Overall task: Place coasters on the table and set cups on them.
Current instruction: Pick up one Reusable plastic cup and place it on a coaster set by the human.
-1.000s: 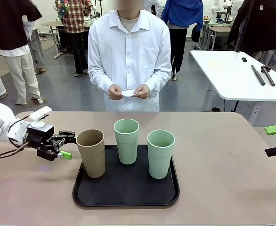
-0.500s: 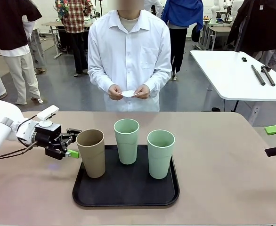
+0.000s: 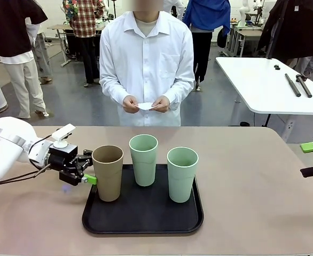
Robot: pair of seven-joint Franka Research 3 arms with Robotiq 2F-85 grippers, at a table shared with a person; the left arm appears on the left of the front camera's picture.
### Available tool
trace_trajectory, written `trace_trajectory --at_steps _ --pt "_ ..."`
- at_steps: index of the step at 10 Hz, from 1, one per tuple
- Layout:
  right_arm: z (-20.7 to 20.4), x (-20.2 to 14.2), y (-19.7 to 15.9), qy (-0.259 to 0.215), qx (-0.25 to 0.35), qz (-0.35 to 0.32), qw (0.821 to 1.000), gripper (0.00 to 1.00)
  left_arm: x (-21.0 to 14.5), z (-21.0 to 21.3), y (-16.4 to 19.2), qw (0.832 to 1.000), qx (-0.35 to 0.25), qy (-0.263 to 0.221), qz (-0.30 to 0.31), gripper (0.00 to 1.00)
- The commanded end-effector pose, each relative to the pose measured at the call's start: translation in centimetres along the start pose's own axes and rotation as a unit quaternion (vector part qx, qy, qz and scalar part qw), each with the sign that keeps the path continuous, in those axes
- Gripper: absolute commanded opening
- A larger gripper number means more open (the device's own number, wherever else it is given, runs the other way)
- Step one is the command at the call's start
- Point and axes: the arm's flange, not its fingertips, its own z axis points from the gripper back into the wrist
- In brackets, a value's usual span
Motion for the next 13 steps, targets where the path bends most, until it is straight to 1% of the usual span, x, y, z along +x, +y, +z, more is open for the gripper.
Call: trace_trajectory --at_steps 1,3,6,10,13 --pt "0.0 0.1 0.0 -0.001 0.007 0.001 1.000 1.00 -0.4 -0.5 0.4 1.000 0.004 0.007 -0.012 1.00" --pt "0.0 0.1 0.0 -0.001 0.007 0.001 1.000 1.00 -0.5 -0.7 0.3 1.000 -0.001 0.007 -0.008 1.00" --pt "0.0 0.1 0.0 -0.001 0.007 0.001 1.000 1.00 -1.3 -1.8 -0.2 0.999 -0.029 0.019 -0.009 1.00" --pt "0.0 0.1 0.0 -0.001 0.007 0.001 1.000 1.00 -1.6 -2.9 -0.5 0.998 -0.055 0.022 -0.014 1.00" --pt "0.0 0.1 0.0 -0.001 0.007 0.001 1.000 1.00 -1.5 -4.0 -0.7 0.996 -0.074 0.024 -0.046 1.00"
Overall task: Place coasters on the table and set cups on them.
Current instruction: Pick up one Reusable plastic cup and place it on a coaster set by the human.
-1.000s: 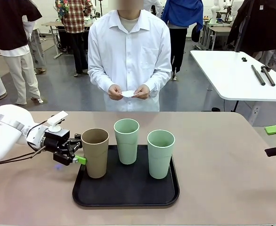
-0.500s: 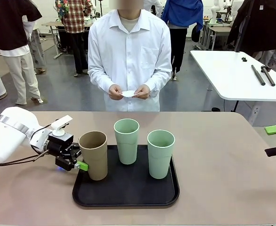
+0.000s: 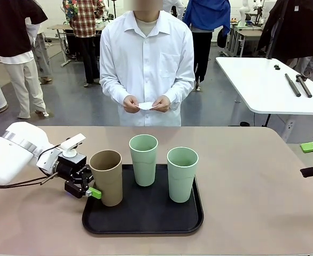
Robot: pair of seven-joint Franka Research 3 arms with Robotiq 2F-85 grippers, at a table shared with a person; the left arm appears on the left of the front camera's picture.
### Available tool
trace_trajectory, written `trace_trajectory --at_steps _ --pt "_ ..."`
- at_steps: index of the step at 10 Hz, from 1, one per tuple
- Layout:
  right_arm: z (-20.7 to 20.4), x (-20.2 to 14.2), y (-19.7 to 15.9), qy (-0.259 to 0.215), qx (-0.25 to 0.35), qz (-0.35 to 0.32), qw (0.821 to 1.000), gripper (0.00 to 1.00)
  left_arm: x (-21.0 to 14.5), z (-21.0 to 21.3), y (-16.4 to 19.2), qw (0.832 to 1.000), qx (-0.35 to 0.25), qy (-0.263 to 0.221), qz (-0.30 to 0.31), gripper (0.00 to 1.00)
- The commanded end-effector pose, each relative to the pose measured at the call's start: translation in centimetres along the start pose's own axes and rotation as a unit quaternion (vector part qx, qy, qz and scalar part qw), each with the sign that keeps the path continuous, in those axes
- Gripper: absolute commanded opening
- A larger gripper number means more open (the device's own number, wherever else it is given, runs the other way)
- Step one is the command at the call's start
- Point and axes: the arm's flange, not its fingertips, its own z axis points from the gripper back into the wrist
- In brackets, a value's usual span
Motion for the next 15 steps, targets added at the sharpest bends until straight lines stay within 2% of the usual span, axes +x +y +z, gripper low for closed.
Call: trace_trajectory --at_steps 1,7,8,9,10,11,13,14,15 --pt "0.0 0.1 0.0 -0.001 0.007 0.001 1.000 1.00 -0.3 -0.8 0.1 0.999 -0.024 0.005 -0.044 1.00" --pt "0.0 0.1 0.0 -0.001 0.007 0.001 1.000 1.00 -0.1 -0.9 0.7 0.998 -0.023 -0.018 -0.055 1.00" --pt "0.0 0.1 0.0 -0.001 0.007 0.001 1.000 1.00 -0.1 -0.9 0.9 0.998 -0.021 -0.022 -0.056 0.87" --pt "0.0 0.1 0.0 -0.001 0.007 0.001 1.000 1.00 -0.1 -0.9 1.0 0.998 -0.018 -0.026 -0.055 0.42" --pt "0.0 0.1 0.0 -0.001 0.007 0.001 1.000 1.00 0.0 -1.0 1.0 0.998 -0.018 -0.027 -0.055 0.28" --pt "0.0 0.1 0.0 -0.001 0.007 0.001 1.000 1.00 0.0 -1.0 0.9 0.998 -0.019 -0.028 -0.056 0.00" --pt "0.0 0.1 0.0 -0.001 0.007 0.001 1.000 1.00 0.2 -1.1 0.8 0.998 -0.020 -0.031 -0.058 0.00" --pt "0.0 0.1 0.0 -0.001 0.007 0.001 1.000 1.00 0.7 -1.0 0.4 0.997 -0.019 -0.034 -0.060 0.24" --pt "0.0 0.1 0.0 -0.001 0.007 0.001 1.000 1.00 2.5 -0.6 -0.4 0.998 -0.009 -0.048 -0.047 0.67"
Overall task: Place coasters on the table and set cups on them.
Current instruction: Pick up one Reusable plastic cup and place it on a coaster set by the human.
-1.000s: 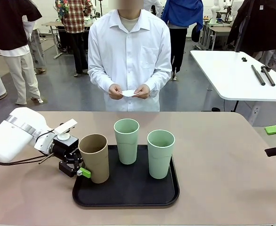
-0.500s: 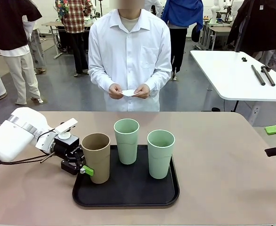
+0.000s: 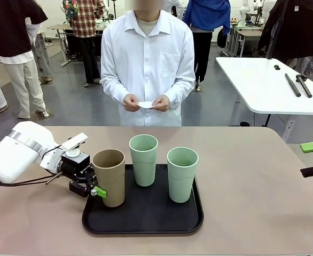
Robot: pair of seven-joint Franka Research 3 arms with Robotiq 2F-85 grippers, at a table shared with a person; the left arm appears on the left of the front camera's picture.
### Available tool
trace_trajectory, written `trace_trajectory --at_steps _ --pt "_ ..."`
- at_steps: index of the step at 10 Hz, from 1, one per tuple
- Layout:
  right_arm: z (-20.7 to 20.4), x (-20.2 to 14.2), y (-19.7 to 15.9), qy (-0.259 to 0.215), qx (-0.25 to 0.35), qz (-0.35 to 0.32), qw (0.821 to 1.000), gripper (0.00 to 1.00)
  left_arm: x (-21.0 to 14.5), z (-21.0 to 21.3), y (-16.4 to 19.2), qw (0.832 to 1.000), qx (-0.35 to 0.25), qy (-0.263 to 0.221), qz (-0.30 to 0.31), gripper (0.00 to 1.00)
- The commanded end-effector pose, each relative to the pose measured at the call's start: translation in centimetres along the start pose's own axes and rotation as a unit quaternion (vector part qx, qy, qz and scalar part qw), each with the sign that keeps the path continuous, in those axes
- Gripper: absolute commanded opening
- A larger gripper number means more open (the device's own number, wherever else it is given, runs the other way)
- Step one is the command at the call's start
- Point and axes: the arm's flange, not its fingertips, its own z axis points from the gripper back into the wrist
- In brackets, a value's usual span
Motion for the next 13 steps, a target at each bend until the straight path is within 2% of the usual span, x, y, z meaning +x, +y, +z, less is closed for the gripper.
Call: trace_trajectory --at_steps 1,3,6,7,8,10,11,13 --pt "0.0 0.1 0.0 -0.001 0.007 0.001 1.000 1.00 5.4 1.0 -1.7 0.998 0.049 -0.029 -0.017 0.67" --pt "0.0 0.1 0.0 -0.001 0.007 0.001 1.000 1.00 13.2 3.2 -3.1 0.989 0.146 -0.012 -0.005 0.67" --pt "0.0 0.1 0.0 -0.001 0.007 0.001 1.000 1.00 19.6 4.1 -3.8 0.981 0.190 0.022 0.017 0.67" --pt "0.0 0.1 0.0 -0.001 0.007 0.001 1.000 1.00 20.5 4.2 -4.0 0.981 0.190 0.026 0.025 0.67" --pt "0.0 0.1 0.0 -0.001 0.007 0.001 1.000 1.00 19.1 5.3 -3.6 0.985 0.174 0.006 -0.005 0.67" --pt "0.0 0.1 0.0 -0.001 0.007 0.001 1.000 1.00 19.1 5.3 -3.6 0.985 0.174 0.006 -0.005 0.67" --pt "0.0 0.1 0.0 -0.001 0.007 0.001 1.000 1.00 20.3 5.1 -3.8 0.983 0.182 0.017 0.005 0.83" --pt "0.0 0.1 0.0 -0.001 0.007 0.001 1.000 1.00 19.9 12.1 -2.1 0.974 0.226 0.009 -0.001 0.83"
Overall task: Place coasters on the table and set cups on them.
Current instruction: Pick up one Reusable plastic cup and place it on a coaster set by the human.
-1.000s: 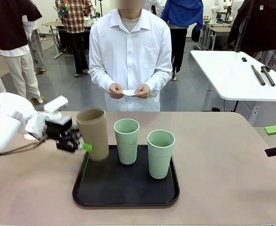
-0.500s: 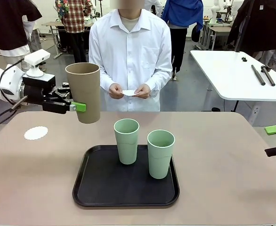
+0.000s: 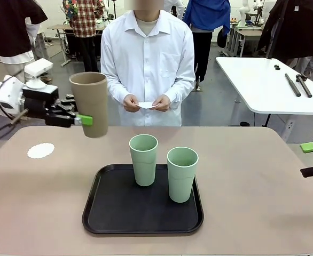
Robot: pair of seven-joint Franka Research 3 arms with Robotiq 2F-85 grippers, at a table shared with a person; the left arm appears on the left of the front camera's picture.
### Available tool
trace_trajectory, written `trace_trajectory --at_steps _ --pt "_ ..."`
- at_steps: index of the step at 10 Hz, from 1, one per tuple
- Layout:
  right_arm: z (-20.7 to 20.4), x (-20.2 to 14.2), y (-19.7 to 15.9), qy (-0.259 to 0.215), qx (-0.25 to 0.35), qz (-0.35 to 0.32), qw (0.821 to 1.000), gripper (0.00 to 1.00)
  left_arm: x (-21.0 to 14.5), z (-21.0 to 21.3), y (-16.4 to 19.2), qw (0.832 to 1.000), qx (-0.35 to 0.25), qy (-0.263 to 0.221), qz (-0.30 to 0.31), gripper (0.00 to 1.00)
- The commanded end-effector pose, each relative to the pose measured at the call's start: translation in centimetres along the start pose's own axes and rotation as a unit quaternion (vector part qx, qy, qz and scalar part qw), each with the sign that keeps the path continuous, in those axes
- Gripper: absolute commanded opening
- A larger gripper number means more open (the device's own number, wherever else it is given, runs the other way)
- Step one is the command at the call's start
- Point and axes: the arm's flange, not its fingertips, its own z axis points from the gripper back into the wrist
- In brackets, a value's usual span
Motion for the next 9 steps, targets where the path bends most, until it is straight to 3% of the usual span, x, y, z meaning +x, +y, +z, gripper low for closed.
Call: trace_trajectory --at_steps 1,5,9 --pt "0.0 0.1 0.0 -0.002 0.007 0.001 1.000 1.00 -0.5 5.7 5.2 0.999 0.046 -0.006 0.009 0.83" --pt "0.0 0.1 0.0 -0.002 0.007 0.001 1.000 1.00 -4.3 14.5 9.3 0.990 0.135 0.001 0.048 0.83" --pt "0.0 0.1 0.0 -0.002 0.007 0.001 1.000 1.00 -9.3 20.8 10.0 0.980 0.184 -0.007 0.075 0.83"
